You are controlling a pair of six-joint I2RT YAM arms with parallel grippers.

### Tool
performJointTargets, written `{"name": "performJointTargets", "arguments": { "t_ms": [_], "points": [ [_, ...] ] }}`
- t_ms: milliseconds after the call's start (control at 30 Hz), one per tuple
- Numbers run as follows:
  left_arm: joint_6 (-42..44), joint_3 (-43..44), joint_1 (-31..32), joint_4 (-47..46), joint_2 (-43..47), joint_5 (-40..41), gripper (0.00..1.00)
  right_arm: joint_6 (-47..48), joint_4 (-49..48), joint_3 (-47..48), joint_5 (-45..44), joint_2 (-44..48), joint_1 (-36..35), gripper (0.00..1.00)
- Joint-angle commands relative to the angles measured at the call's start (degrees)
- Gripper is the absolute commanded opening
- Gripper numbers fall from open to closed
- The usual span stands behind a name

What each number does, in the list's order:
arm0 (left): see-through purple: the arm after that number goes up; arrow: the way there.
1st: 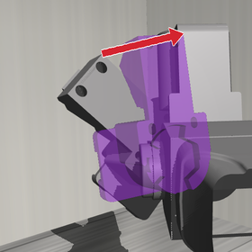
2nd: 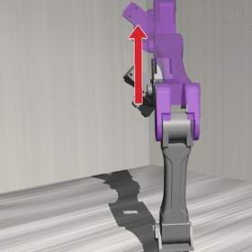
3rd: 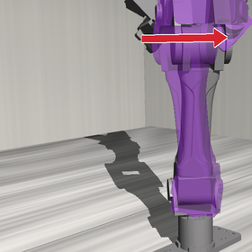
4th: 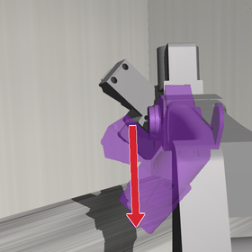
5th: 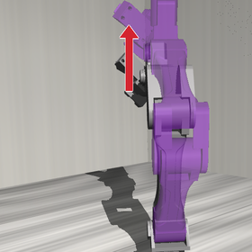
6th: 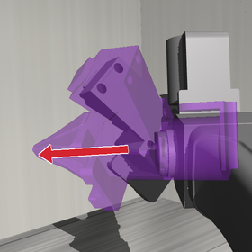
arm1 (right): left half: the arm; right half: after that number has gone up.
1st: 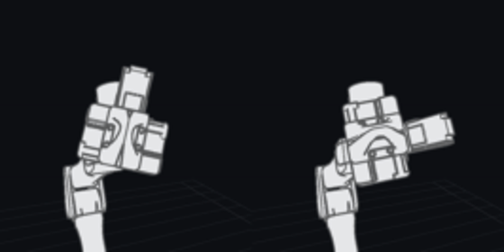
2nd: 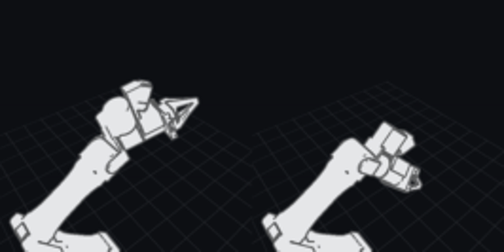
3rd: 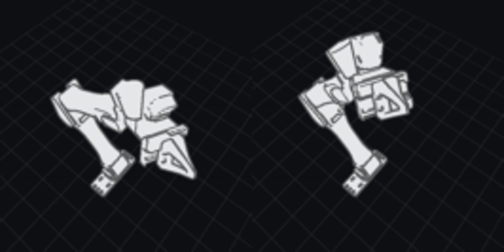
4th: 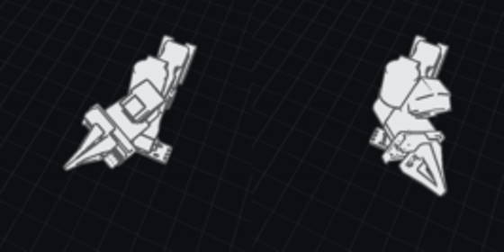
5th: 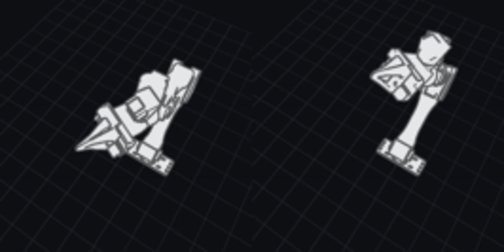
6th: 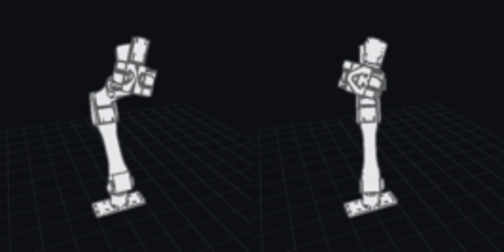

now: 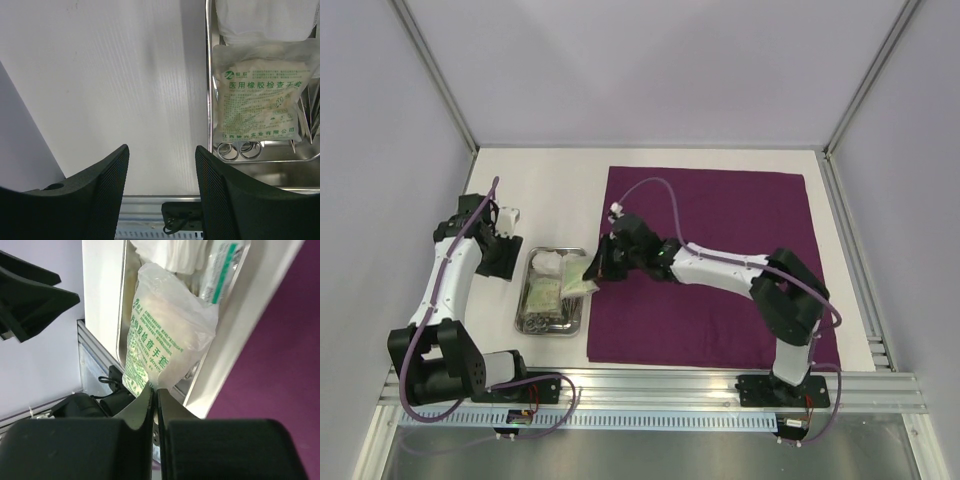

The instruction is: Prepare the surgical pack

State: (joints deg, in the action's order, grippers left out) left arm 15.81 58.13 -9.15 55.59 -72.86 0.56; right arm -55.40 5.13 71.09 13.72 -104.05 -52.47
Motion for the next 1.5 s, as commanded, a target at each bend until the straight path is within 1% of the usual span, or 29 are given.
{"name": "performJointTargets", "arguments": {
  "t_ms": [0, 100, 200, 333, 400, 533, 667, 767, 833, 867, 1033, 1067, 1133, 1167, 1200, 1267, 1300, 1333, 1367, 1400, 1467],
  "points": [
    [0.45, 0.05, -0.35, -0.4, 2.63, -0.2, 0.64, -7.53, -7.32, 4.13, 0.78, -6.5, -1.49, 0.0],
    [0.71, 0.06, -0.35, -0.22, 2.99, -0.29, 0.64, -8.85, -7.94, 8.53, 1.75, -12.03, -4.82, 0.0],
    [0.71, 0.14, -0.35, -0.22, 3.07, -0.29, 0.64, -11.21, -8.81, 11.7, 1.67, -15.03, -6.5, 0.0],
    [0.62, 0.06, -0.35, -0.57, 2.55, -0.29, 0.64, -12.01, -9.09, 13.28, -0.62, -17.05, -7.38, 0.0],
    [0.53, 0.06, -0.35, -0.75, 2.28, -1.61, 0.64, -12.72, -9.52, 13.72, -0.36, -17.85, -7.65, 0.0],
    [0.27, -0.03, -0.26, -1.01, 1.5, -1.79, 0.64, -14.21, -11.19, 13.37, -0.53, -19.0, -8.18, 0.0],
    [-0.08, 0.14, -0.35, -1.01, 0.79, -2.14, 0.64, -14.04, -10.22, 14.6, -0.97, -20.57, -8.26, 0.0],
    [-0.17, 0.23, -0.35, -0.93, 0.44, -2.31, 0.64, -14.21, -10.49, 16.53, 1.3, -22.33, -8.18, 0.0],
    [-0.08, 0.23, -0.35, -0.84, 0.44, -2.23, 0.64, -13.86, -9.61, 17.77, 2.54, -22.95, -8.26, 0.04],
    [0.09, 0.32, -0.35, -0.75, 0.44, -2.14, 0.64, -12.99, -9.17, 17.85, 2.54, -22.78, -8.35, 0.09],
    [0.36, 0.58, -0.35, -0.49, 0.53, -1.79, 0.64, -10.0, -7.5, 15.05, 0.97, -17.51, -8.27, 0.21],
    [0.27, 0.84, -0.35, -0.4, 0.53, -1.79, 0.64, -9.04, -6.72, 14.87, 0.35, -16.55, -8.26, 0.25],
    [0.36, 1.02, -0.35, -0.31, 0.26, -1.79, 0.64, -5.18, -2.69, 14.95, -1.92, -13.56, -8.26, 0.31],
    [0.36, 1.28, -0.35, -0.22, 0.26, -1.79, 0.64, -3.86, -1.62, 15.04, -2.72, -12.59, -8.26, 0.36],
    [0.27, 1.37, -0.35, -0.05, 0.09, -1.79, 0.64, -0.71, -0.3, 15.13, -3.25, -10.67, -8.35, 0.39],
    [0.27, 1.72, -0.35, 0.13, 0.0, -2.05, 0.64, 3.08, 1.11, 16.35, -4.31, -9.07, -8.18, 0.43],
    [0.27, 1.81, -0.35, 0.3, 0.0, -2.14, 0.64, 5.89, 3.73, 17.23, -4.66, -8.2, -7.92, 0.44],
    [0.27, 1.9, -0.35, 0.39, -0.09, -2.4, 0.64, 11.05, 6.01, 18.89, -5.62, -8.01, -7.83, 0.45],
    [0.27, 1.9, -0.35, 0.48, -0.09, -2.84, 0.64, 13.8, 8.82, 20.56, -6.59, -8.18, -7.56, 0.44],
    [0.36, 1.99, -0.35, 0.74, -0.09, -3.1, 0.64, 17.91, 15.2, 24.15, -9.82, -8.45, -7.47, 0.44],
    [0.62, 1.81, -0.35, 1.01, -0.09, -4.24, 0.64, 20.32, 21.39, 26.81, -13.61, -9.23, -7.21, 0.45]
  ]
}}
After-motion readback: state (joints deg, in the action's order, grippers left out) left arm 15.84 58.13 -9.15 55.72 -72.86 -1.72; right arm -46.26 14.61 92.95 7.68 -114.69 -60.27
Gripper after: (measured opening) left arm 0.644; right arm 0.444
